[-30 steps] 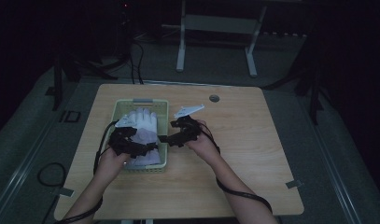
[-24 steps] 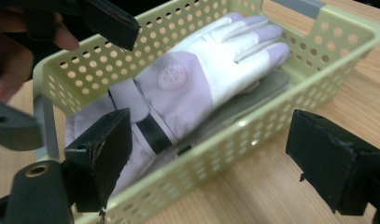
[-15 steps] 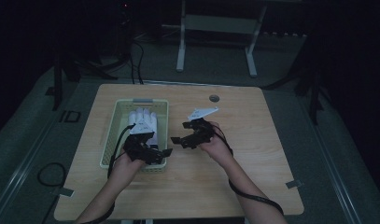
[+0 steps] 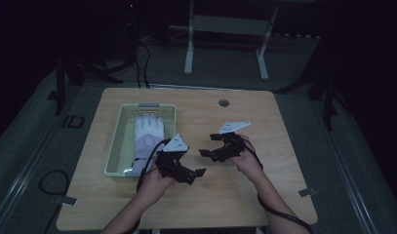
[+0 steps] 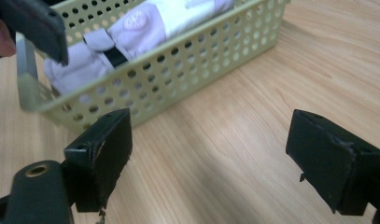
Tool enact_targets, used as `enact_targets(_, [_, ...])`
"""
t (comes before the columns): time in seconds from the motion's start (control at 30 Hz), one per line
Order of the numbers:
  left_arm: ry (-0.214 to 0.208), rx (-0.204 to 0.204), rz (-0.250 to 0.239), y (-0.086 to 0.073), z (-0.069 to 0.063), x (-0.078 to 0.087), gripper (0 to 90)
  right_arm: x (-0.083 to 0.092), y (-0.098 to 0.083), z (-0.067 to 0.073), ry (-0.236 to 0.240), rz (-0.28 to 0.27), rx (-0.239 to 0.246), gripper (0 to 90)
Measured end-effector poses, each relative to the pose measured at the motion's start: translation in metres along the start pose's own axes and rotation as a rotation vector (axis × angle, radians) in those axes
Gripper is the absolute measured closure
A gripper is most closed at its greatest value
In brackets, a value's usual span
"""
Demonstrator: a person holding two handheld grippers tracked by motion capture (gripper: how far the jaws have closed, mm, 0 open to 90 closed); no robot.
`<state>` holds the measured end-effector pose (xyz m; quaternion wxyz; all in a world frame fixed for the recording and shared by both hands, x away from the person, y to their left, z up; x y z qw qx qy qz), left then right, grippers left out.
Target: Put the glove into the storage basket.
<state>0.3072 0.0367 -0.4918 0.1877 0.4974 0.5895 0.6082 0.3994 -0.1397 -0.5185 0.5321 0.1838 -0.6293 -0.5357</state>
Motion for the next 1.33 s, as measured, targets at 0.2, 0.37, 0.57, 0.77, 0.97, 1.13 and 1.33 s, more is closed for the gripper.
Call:
enact_targets(0.2, [-0.041,-0.015,0.022,-0.006,-0.017,-0.014,0.9,0.011,-0.015,-0.004,-0.004,0.004,-0.003,14.2])
enact_targets(0.37, [-0.097,-0.026,0.045,-0.017,-0.035,-0.031,0.9,0.019,-0.032,-0.005,-0.008,0.013,0.005,14.2])
enact_targets(0.57, [-0.123,-0.038,0.08,-0.032,-0.047,-0.047,0.9,0.024,-0.052,-0.005,-0.008,0.037,-0.004,14.2])
enact_targets(0.77, [-0.154,-0.054,0.113,-0.049,-0.054,-0.063,0.9,0.028,-0.07,-0.008,-0.016,0.054,-0.022,14.2])
enact_targets(0.97, [-0.166,-0.028,0.11,-0.063,-0.054,-0.073,0.9,0.03,-0.079,-0.008,-0.027,0.063,-0.019,14.2])
enact_targets(1.13, [-0.158,-0.034,0.12,-0.069,-0.055,-0.076,0.9,0.033,-0.083,-0.009,-0.026,0.06,-0.031,14.2])
enact_targets(1.33, [-0.169,-0.032,0.115,-0.072,-0.056,-0.077,0.9,0.033,-0.084,-0.01,-0.027,0.054,-0.029,14.2])
Point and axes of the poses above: each handheld gripper's, and its own axes: x roughly backward along the jaws, y roughly out of its top, z roughly to its left, the point moved 3 cm from there along -x, roughly forward along the jaws, and after that the axes turned 8 degrees about -z, right-handed, at the moved point
